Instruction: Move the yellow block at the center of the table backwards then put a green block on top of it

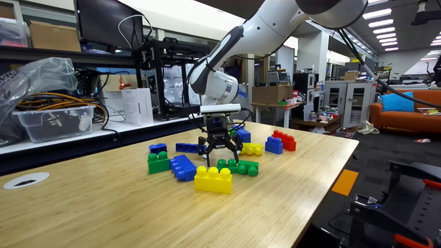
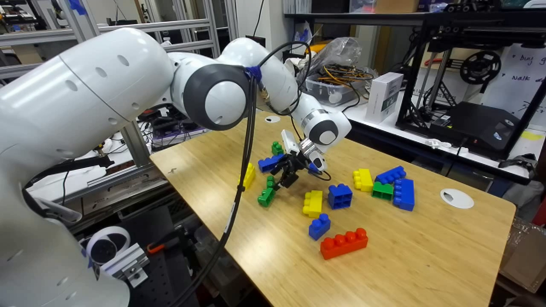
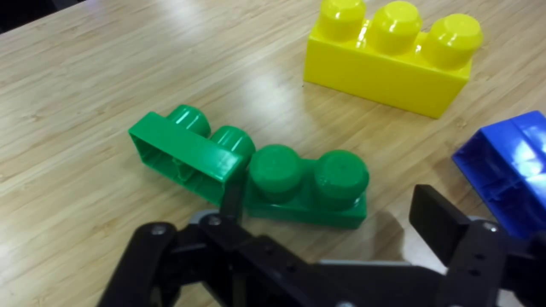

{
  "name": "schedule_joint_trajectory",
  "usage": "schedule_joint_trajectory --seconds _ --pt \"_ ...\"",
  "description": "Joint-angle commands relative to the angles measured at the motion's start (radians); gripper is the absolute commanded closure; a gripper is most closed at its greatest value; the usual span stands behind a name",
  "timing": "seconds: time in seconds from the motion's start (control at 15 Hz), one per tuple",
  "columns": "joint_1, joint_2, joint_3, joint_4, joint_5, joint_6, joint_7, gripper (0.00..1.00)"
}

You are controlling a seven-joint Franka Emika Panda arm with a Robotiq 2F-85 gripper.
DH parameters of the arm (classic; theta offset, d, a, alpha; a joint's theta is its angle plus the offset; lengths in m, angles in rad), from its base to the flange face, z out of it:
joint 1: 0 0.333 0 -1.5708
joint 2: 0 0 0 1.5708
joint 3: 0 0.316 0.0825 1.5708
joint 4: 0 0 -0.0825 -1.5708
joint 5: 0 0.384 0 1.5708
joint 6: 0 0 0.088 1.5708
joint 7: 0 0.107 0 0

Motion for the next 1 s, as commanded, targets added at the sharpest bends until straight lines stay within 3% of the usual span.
schedule_joint_trajectory --seconds 0.0,0.93 --pt "0.008 -0.004 -0.013 -0.004 -0.011 -0.006 0.001 0.0" --pt "-0.002 -0.036 -0.006 -0.11 0.029 0.059 -0.002 0.0"
